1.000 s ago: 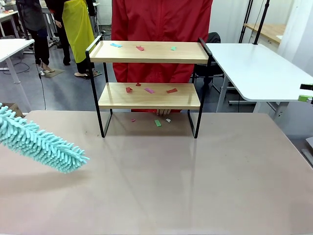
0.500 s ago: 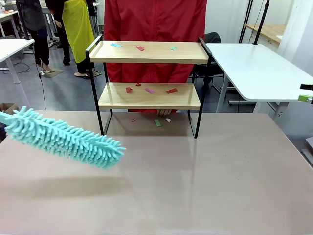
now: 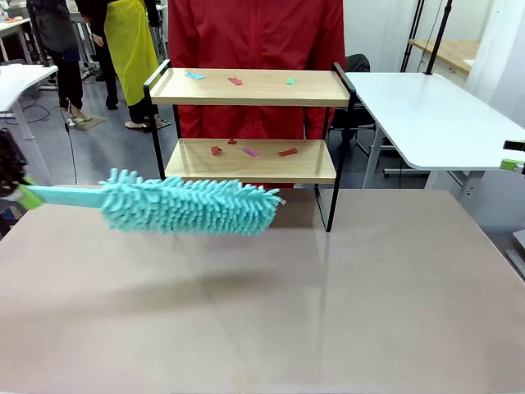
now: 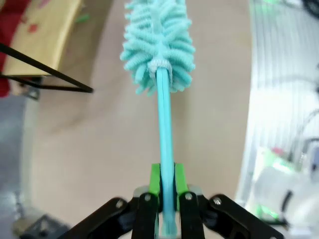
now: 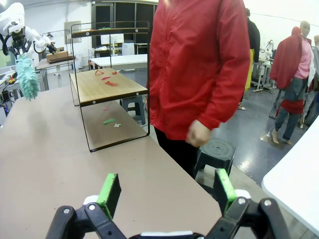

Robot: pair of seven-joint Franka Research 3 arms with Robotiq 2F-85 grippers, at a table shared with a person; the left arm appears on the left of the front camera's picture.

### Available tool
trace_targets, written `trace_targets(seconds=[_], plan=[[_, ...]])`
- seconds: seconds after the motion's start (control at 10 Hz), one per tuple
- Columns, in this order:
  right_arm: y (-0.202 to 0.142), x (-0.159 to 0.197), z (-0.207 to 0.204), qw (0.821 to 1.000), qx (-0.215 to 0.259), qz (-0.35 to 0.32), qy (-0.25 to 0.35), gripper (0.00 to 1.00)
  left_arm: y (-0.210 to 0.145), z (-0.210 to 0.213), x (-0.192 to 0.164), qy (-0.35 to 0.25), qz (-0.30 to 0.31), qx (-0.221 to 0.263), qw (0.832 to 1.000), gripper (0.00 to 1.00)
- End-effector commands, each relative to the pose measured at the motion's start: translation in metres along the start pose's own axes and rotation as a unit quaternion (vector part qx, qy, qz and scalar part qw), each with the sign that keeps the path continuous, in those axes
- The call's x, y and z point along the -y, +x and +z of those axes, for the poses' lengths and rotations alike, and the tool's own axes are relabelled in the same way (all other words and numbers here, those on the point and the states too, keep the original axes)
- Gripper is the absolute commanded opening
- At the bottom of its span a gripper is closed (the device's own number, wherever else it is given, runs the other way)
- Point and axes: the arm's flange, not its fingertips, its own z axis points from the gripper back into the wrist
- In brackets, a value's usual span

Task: Clean the shelf.
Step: Clean the specific section of the Shelf indicated by the human with the Duster.

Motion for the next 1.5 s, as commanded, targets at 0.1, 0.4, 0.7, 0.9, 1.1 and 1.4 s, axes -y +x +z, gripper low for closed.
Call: trace_targets(seconds=[0.1,0.4,0.7,0.9,1.1,1.4], plan=[[0.007,-0.002,-0.002,1.000,-0.010,-0.006,-0.006,1.00,0.060,-0.040,0.026,0.049,0.089,-0.022,0.995,0.14],[0.007,-0.002,-0.002,1.000,-0.010,-0.006,-0.006,1.00,0.092,-0.081,0.028,0.003,0.137,0.020,0.990,0.14],[0.007,-0.002,-0.002,1.000,-0.010,-0.006,-0.006,1.00,0.098,-0.084,0.033,0.002,0.133,-0.003,0.991,0.14],[0.007,-0.002,-0.002,1.000,-0.010,-0.006,-0.006,1.00,0.098,-0.084,0.033,0.002,0.133,-0.003,0.991,0.14],[0.007,-0.002,-0.002,1.000,-0.010,-0.006,-0.006,1.00,0.102,-0.091,0.030,-0.001,0.141,-0.005,0.990,0.14],[0.007,-0.002,-0.002,1.000,-0.010,-0.006,-0.006,1.00,0.140,-0.123,0.023,0.025,0.210,-0.033,0.977,0.14]])
